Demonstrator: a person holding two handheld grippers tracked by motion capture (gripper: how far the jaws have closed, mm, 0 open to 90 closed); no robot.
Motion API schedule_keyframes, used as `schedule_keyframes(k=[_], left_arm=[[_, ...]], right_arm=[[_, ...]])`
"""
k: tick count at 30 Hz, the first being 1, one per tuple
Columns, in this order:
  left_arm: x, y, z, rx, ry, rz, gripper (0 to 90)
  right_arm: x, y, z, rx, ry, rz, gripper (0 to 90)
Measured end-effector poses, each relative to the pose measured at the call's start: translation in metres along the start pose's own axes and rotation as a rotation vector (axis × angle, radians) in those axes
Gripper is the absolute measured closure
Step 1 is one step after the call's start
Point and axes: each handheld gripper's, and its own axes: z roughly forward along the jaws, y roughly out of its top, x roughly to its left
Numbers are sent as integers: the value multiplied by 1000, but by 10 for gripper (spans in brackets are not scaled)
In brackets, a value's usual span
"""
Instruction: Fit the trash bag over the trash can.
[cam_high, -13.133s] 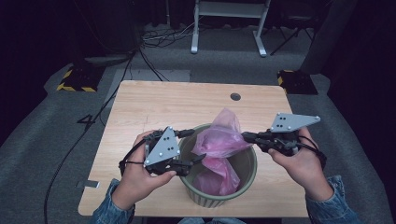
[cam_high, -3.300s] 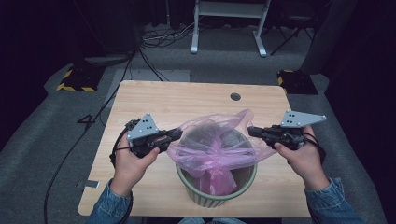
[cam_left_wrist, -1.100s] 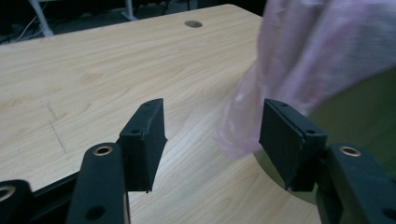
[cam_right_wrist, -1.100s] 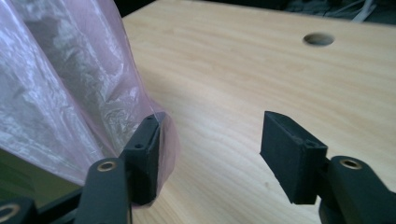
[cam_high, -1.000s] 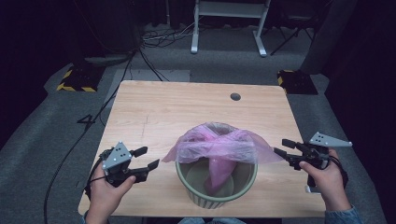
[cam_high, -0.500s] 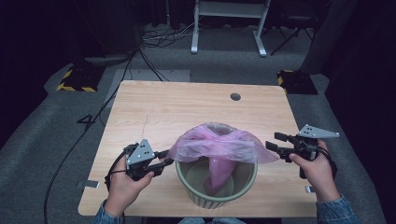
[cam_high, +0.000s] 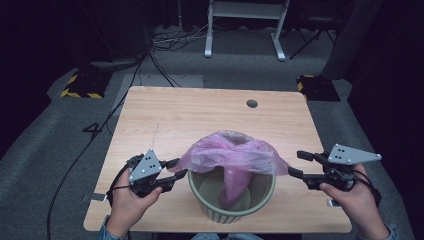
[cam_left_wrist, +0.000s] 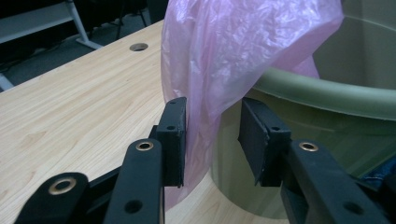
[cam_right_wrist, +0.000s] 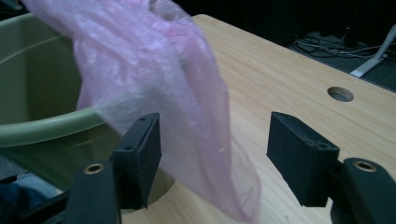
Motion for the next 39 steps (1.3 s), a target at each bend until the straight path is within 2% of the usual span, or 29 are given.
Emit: schedule_keyframes(k=[2, 4, 6, 8, 9, 11, 12, 14, 18, 23, 26, 28, 29, 31, 33, 35, 38, 39], left_arm=[[-1, 0, 2, 3, -9, 1, 647], [-1, 0, 4, 8, -17, 13, 717], [-1, 0, 6, -1, -34, 1, 771], [0, 0, 6, 0, -53, -1, 854], [-1, -1, 7, 4, -53, 5, 881], [-4, -1, 6, 4, -63, 11, 895], [-5, -2, 5, 2, -69, 15, 897], [-9, -3, 3, -10, -85, 24, 898], [-15, -8, -2, -28, -115, 37, 899], [-22, -19, -6, -2, -171, 74, 900], [-21, -27, -4, 14, -188, 58, 900], [-19, -34, -2, 14, -207, 30, 900], [-19, -36, -1, 7, -230, 19, 900], [-22, -39, 1, 5, -260, 28, 900], [-26, -40, 3, 28, -286, 60, 900], [-30, -42, 8, 62, -315, 79, 900], [-30, -51, 20, 145, -350, 68, 900], [-29, -54, 23, 158, -357, 66, 900]], right_arm=[[5, 0, 4, 11, 25, -12, 348], [9, -2, 11, 29, 53, -21, 342], [11, -4, 21, 55, 74, -34, 318], [13, -6, 29, 75, 98, -38, 357], [14, -6, 31, 78, 110, -45, 462], [17, -6, 29, 77, 143, -68, 741], [19, -5, 27, 67, 152, -75, 828], [24, -5, 22, 60, 162, -94, 900], [36, -9, 15, 75, 179, -123, 900], [47, -23, 12, 114, 227, -141, 900], [50, -34, 15, 155, 250, -139, 900], [49, -40, 18, 167, 254, -124, 900], [48, -43, 19, 164, 254, -115, 900], [48, -47, 20, 146, 248, -96, 900], [48, -47, 20, 133, 226, -90, 900], [48, -46, 20, 124, 223, -88, 900], [51, -43, 19, 100, 234, -91, 900], [52, -42, 19, 92, 241, -94, 900]])
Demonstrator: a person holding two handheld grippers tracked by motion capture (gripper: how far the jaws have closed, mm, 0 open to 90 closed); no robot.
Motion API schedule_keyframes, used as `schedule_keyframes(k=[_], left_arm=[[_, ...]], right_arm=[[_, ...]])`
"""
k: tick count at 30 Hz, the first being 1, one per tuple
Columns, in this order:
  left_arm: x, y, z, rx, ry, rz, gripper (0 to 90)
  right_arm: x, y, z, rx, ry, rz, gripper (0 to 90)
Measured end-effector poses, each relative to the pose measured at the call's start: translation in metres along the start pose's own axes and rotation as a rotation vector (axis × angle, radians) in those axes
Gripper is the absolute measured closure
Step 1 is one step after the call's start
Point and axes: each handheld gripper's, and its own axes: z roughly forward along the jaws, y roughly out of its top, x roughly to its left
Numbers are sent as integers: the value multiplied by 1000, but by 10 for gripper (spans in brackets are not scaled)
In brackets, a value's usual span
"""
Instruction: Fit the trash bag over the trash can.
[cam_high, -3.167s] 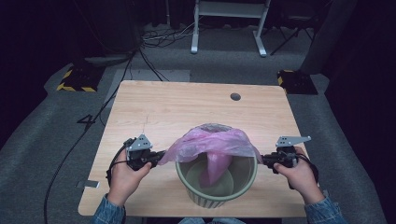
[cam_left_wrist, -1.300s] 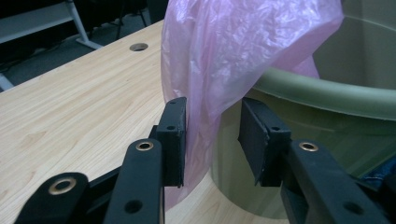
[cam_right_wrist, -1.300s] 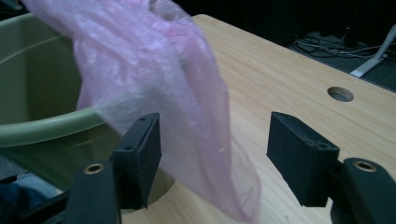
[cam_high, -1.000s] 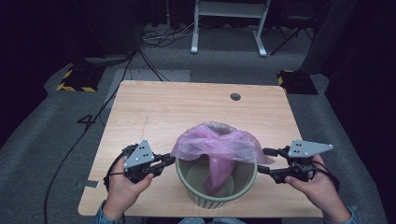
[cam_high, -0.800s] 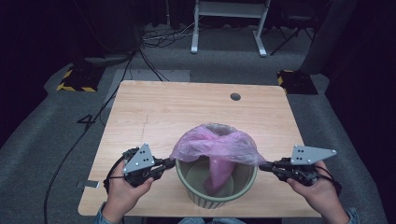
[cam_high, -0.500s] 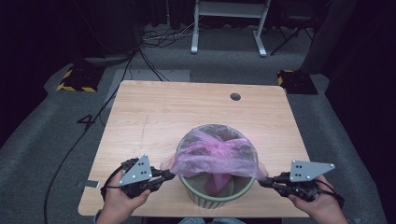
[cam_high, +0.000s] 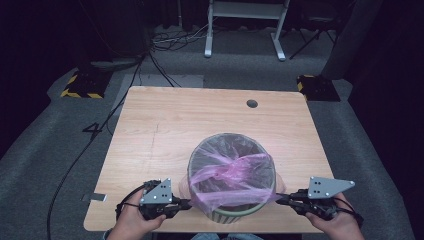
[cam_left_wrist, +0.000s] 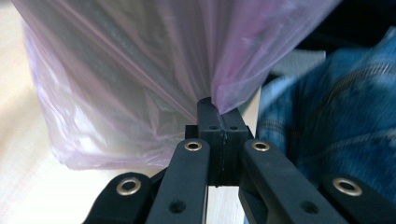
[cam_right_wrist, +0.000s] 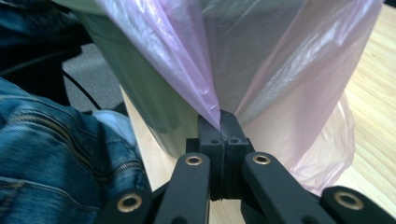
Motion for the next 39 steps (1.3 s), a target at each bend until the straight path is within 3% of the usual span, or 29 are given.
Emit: schedule_keyframes(k=[4, 7, 10, 12, 13, 14, 18, 24, 26, 27, 28, 30, 35, 39], left_arm=[[3, -3, 3, -5, -9, -13, 900], [3, -3, 2, -3, -10, -7, 900], [2, -3, 0, -1, -3, -4, 900], [4, -6, 1, 52, 44, 5, 900], [5, -7, 2, 69, 54, 1, 900], [7, -9, 3, 73, 57, -10, 900], [16, -20, 4, 134, 111, -50, 900], [22, -28, 4, 147, 108, -93, 900], [19, -27, -1, 136, 119, -101, 855], [18, -27, -4, 117, 126, -97, 750], [17, -27, -8, 99, 133, -91, 667], [13, -24, -16, 89, 156, -77, 587], [6, -15, -31, 20, 193, -30, 339], [3, -9, -44, -28, 201, -25, 280]], right_arm=[[6, 0, 3, 29, 31, -12, 900], [5, -6, 9, 59, 70, 9, 900], [5, -15, 16, 116, 84, 19, 900], [2, -23, 20, 171, 53, 30, 900], [-2, -29, 24, 215, 6, 34, 900], [-5, -34, 25, 233, -7, 47, 900], [-18, -54, 29, 255, -45, 124, 900], [-20, -63, 27, 255, -57, 155, 900], [-19, -63, 24, 250, -58, 146, 822], [-19, -62, 21, 246, -65, 143, 686], [-19, -62, 18, 247, -68, 134, 604], [-17, -56, 10, 250, -100, 92, 469], [-11, -35, -8, 142, -102, 68, 341], [-9, -22, -11, 90, -108, 65, 270]])
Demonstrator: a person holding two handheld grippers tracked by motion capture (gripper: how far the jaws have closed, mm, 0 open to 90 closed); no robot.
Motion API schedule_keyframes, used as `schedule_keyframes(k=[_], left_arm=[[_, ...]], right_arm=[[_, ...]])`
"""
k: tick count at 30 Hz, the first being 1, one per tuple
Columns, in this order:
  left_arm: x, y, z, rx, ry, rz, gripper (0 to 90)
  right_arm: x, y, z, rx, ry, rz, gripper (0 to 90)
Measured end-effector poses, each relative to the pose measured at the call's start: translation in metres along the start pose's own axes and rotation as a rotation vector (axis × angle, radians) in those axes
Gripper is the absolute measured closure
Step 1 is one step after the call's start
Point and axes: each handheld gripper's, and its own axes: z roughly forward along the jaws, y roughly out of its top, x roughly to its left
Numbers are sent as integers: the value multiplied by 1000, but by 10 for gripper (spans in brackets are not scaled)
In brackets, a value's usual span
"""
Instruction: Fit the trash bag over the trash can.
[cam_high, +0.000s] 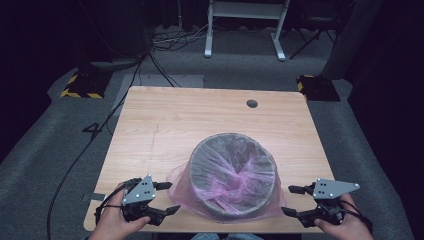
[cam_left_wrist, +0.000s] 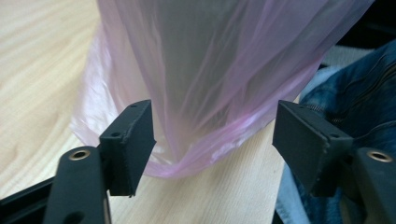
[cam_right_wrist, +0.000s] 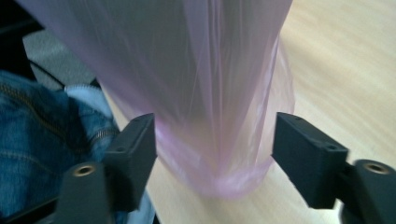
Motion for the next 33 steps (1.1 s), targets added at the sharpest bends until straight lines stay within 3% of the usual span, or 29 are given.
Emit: schedule_keyframes(k=[4, 8, 10, 12, 14, 16, 20, 24, 26, 28, 29, 32, 33], left_arm=[[2, 10, -4, -40, 58, 23, 238], [7, 23, 9, -55, 44, 39, 233], [11, 27, 19, -52, 20, 42, 226], [14, 28, 26, -54, 2, 44, 229], [15, 30, 30, -61, -21, 54, 261], [16, 32, 31, -79, -46, 52, 329], [17, 34, 27, -108, -60, 45, 415], [19, 36, 25, -130, -37, 41, 335], [18, 37, 24, -143, -41, 34, 293], [18, 39, 23, -137, -83, 39, 407], [17, 39, 22, -137, -100, 49, 548], [16, 37, 25, -78, -100, 46, 828], [17, 36, 27, -72, -104, 36, 854]], right_arm=[[3, 9, 9, -44, 16, 14, 235], [6, 19, 20, -80, 14, -1, 238], [5, 24, 23, -87, 8, -22, 355], [2, 27, 25, -73, 43, -42, 614], [-2, 30, 25, -64, 42, -53, 812], [-6, 31, 24, -75, 34, -37, 900], [-18, 31, 23, -94, -11, -6, 900], [-22, 30, 24, -86, -18, 8, 900], [-21, 31, 24, -93, -20, -8, 900], [-17, 35, 22, -112, -9, -28, 900], [-15, 37, 21, -119, -6, -39, 900], [-13, 42, 20, -120, -12, -51, 900], [-14, 42, 20, -115, -15, -46, 900]])
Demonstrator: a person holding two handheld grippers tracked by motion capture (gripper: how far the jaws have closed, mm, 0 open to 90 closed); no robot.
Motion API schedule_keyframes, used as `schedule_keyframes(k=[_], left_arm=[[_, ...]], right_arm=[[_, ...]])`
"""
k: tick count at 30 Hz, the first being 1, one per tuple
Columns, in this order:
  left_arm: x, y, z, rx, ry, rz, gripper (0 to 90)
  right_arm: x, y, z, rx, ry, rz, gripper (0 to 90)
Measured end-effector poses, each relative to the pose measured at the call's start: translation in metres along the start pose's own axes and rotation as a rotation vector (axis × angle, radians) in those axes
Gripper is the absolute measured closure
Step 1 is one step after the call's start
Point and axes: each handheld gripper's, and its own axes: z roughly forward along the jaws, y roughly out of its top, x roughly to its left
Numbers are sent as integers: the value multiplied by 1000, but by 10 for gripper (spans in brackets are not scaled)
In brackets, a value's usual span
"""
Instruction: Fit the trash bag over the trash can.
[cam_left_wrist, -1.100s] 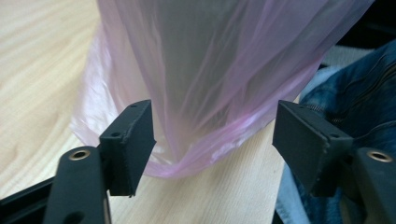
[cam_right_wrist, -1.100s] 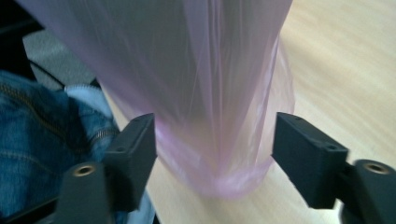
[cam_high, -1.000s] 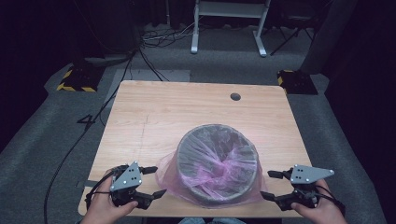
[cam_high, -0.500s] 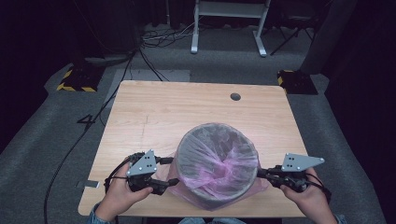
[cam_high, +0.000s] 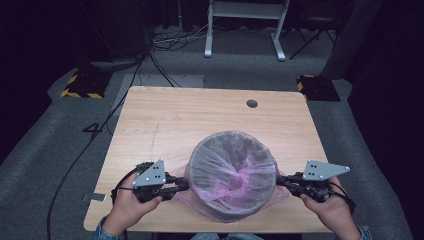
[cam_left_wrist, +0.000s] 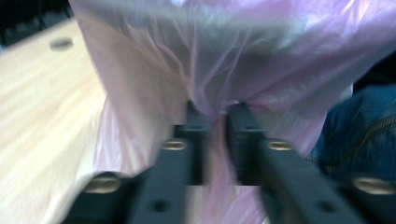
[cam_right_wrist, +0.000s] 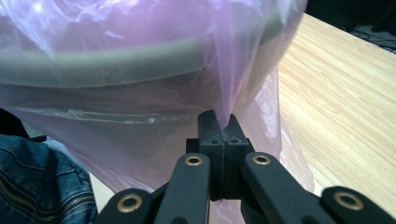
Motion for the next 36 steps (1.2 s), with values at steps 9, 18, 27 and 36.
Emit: schedule_keyframes(k=[9, 18, 27, 36], left_arm=[[9, -21, 22, 129, -25, -78, 895], [11, -34, 20, 127, -47, -125, 896], [2, -38, 17, 141, -73, -98, 895], [3, -44, 33, 226, -69, -98, 889]], right_arm=[[-19, -28, 24, 74, 41, 92, 900], [-25, -55, 32, 157, 46, 138, 900], [-17, -77, 19, 263, 31, 139, 900], [-16, -80, 24, 310, -6, 141, 900]])
